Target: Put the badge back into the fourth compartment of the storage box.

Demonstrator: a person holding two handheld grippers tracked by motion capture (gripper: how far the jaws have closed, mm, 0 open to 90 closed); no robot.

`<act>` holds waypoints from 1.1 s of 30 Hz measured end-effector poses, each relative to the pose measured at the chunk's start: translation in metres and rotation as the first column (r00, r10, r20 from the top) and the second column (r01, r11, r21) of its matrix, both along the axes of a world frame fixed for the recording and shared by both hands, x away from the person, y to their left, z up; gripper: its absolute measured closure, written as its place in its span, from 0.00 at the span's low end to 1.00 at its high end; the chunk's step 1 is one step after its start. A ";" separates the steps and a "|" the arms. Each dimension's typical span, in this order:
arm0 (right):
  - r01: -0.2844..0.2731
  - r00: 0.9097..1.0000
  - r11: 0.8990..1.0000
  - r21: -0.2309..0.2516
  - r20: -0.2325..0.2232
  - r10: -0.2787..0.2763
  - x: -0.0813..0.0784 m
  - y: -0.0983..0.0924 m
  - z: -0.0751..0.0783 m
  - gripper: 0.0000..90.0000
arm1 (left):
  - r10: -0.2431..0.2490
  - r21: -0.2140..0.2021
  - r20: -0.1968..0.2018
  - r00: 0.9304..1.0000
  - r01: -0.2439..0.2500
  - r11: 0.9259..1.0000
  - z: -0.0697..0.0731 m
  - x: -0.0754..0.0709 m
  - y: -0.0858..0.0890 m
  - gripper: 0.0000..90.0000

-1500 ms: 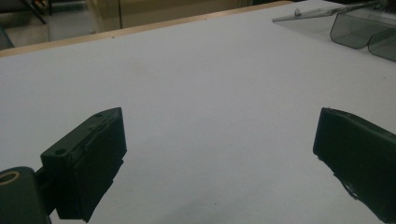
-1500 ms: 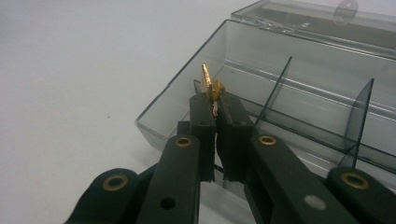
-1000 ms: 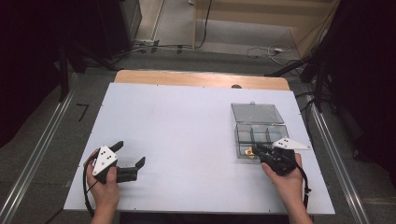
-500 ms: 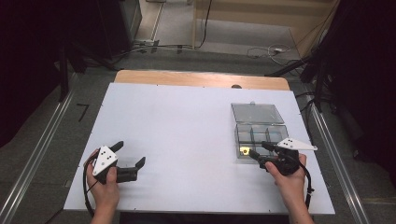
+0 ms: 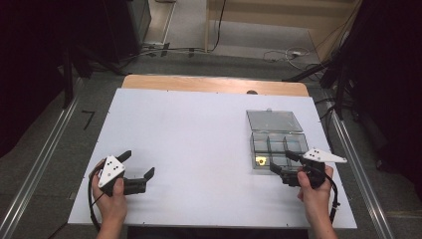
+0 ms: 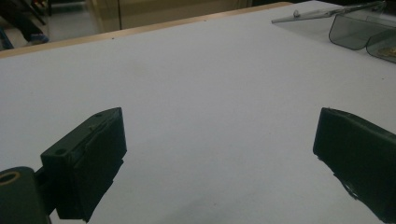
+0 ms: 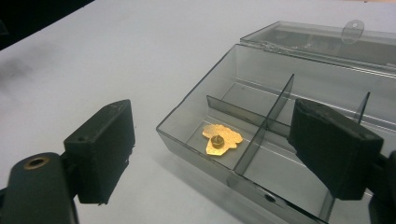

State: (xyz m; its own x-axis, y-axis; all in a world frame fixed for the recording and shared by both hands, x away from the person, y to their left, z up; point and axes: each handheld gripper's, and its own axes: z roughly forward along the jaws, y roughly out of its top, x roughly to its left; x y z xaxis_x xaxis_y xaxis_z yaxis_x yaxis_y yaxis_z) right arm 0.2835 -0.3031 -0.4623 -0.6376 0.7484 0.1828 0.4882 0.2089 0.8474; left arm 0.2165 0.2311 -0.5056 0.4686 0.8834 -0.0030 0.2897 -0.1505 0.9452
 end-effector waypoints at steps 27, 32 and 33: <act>0.031 0.997 0.999 -0.045 0.077 -0.027 -0.029 -0.049 -0.007 0.00 | 0.003 -0.015 0.004 1.000 -0.003 1.000 0.000 -0.001 0.001 0.04; 0.063 0.996 0.998 -0.019 0.070 -0.062 -0.036 -0.067 -0.011 0.00 | 0.000 -0.016 0.006 1.000 0.000 1.000 0.000 -0.001 0.002 0.04; 0.068 0.996 0.998 -0.012 0.066 -0.067 -0.037 -0.071 -0.013 0.00 | 0.001 -0.016 0.006 1.000 -0.001 1.000 0.000 -0.001 0.002 0.04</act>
State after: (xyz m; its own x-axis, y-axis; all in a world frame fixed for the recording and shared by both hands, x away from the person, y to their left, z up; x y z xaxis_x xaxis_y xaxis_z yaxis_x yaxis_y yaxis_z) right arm 0.2468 -0.3736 -0.4757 -0.5955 0.7925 0.1314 0.4453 0.1895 0.8751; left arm 0.2151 0.2331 -0.5052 0.4680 0.8836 -0.0143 0.2841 -0.1351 0.9492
